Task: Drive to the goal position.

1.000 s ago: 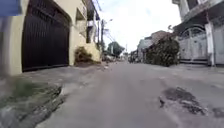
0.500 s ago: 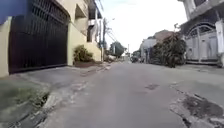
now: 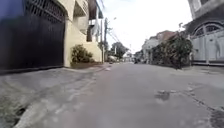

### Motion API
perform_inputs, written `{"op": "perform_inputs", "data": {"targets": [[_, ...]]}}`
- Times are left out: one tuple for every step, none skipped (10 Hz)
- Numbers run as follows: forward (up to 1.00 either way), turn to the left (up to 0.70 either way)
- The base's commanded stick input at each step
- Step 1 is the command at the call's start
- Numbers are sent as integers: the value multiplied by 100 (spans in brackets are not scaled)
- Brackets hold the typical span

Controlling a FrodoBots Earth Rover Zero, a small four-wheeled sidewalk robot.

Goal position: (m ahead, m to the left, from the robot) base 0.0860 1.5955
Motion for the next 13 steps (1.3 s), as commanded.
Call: {"op": "perform_inputs", "data": {"targets": [[100, -40], [100, -40], [100, -23], [100, -1], [100, 0], [100, 0], [100, 0], [100, 0], [100, 0], [100, 0], [100, 0], [100, 0], [100, 0]]}}
